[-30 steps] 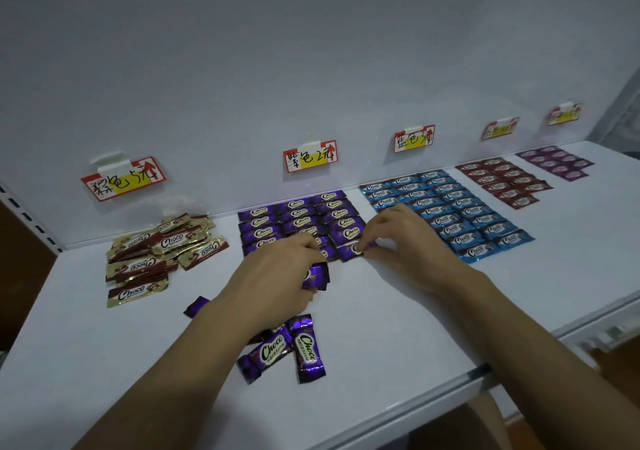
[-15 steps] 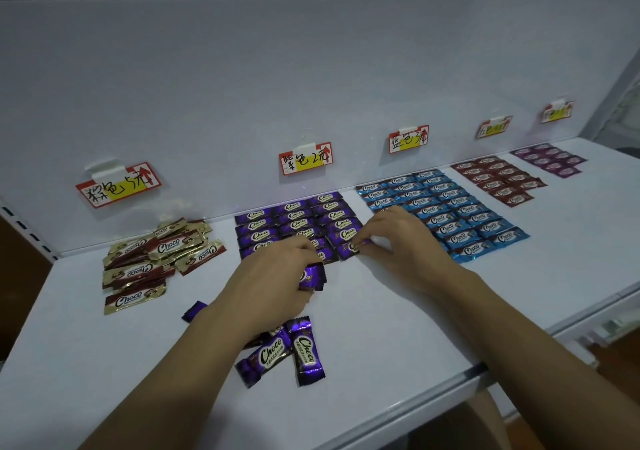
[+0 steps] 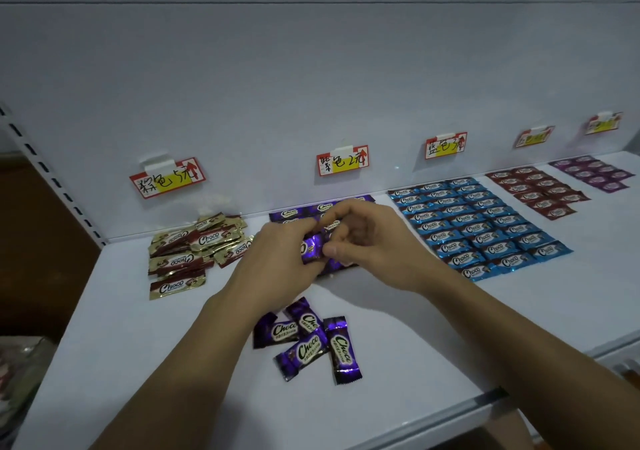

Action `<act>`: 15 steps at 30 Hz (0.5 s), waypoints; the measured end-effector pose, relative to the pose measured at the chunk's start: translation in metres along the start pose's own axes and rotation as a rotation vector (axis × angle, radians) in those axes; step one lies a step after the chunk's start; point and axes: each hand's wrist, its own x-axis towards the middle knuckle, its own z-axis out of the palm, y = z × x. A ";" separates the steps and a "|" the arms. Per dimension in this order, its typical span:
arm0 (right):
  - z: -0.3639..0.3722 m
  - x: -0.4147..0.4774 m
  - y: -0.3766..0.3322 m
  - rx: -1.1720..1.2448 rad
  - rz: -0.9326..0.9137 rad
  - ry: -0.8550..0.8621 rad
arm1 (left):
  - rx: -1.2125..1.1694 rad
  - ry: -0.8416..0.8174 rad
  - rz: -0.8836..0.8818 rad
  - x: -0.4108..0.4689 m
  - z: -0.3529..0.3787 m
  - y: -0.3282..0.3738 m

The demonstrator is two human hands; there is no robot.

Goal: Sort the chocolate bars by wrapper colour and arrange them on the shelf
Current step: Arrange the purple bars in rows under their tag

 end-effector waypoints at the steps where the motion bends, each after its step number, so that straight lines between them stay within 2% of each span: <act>1: 0.002 -0.001 0.001 -0.022 0.000 0.004 | 0.009 -0.002 -0.013 0.000 -0.003 -0.002; 3: 0.002 -0.008 0.000 -0.099 0.012 -0.086 | 0.041 -0.015 -0.029 0.001 -0.008 -0.005; 5: -0.002 -0.017 -0.008 -0.255 0.003 -0.293 | 0.111 -0.055 -0.025 0.000 -0.014 -0.009; 8: -0.004 -0.028 -0.024 -0.421 -0.009 -0.489 | 0.179 -0.183 0.022 -0.003 -0.027 -0.014; 12: 0.013 -0.045 -0.031 -0.698 0.079 -0.478 | 0.124 -0.486 0.118 -0.017 -0.042 -0.003; 15: 0.017 -0.056 -0.030 -0.730 0.110 -0.409 | 0.126 -0.571 0.137 -0.030 -0.036 0.004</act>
